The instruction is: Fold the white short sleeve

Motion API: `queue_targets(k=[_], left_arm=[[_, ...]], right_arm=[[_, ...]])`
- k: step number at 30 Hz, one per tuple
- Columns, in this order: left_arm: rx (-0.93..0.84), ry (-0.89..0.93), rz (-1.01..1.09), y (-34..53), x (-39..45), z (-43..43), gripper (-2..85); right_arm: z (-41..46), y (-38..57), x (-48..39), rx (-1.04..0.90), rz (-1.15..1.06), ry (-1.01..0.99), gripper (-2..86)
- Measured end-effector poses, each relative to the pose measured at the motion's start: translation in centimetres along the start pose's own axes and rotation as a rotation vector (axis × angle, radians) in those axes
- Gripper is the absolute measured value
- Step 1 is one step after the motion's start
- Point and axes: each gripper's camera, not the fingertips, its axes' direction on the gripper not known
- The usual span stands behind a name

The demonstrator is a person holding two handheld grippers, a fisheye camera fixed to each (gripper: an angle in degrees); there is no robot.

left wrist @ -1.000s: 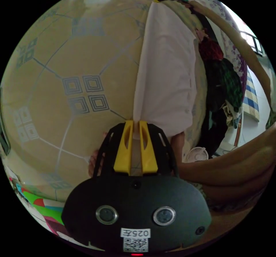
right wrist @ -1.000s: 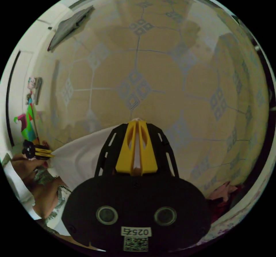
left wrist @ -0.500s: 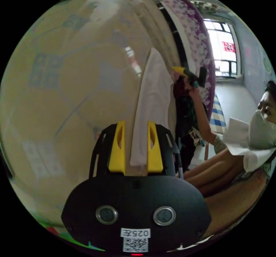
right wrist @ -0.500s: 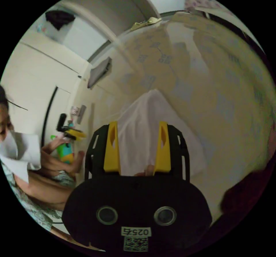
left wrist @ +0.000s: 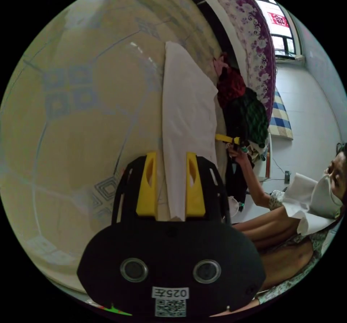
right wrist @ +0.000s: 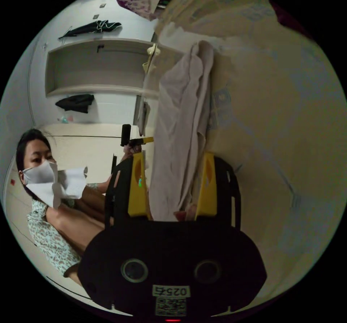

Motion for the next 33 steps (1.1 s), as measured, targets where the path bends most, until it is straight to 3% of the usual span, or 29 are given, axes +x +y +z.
queue_targets(k=[8,14,21,28,30,33], left_arm=[[-0.086,0.05,0.069,-2.5,0.8,2.7,6.1],[-0.061,0.119,0.031,-3.0,-0.9,2.5,6.0],[-0.103,0.062,0.095,-3.3,0.7,3.6,6.3],[-0.112,0.077,0.094,-2.5,0.4,4.8,0.9],[-0.1,0.121,0.104,-2.1,0.1,5.0,-0.2],[-0.026,0.295,0.134,-0.6,-0.8,3.5,-0.8]], right_arm=[[0.4,2.6,3.0,-0.163,0.032,-0.121,13.6],[-2.5,1.7,4.1,-0.06,0.025,-0.125,12.4],[-3.4,3.4,3.5,-0.13,0.001,-0.057,13.1],[-4.3,5.1,4.3,-0.102,-0.003,0.025,2.2],[-4.7,5.7,4.5,-0.097,-0.013,-0.019,0.4],[-6.6,7.3,4.7,-0.001,-0.004,-0.235,-0.4]])
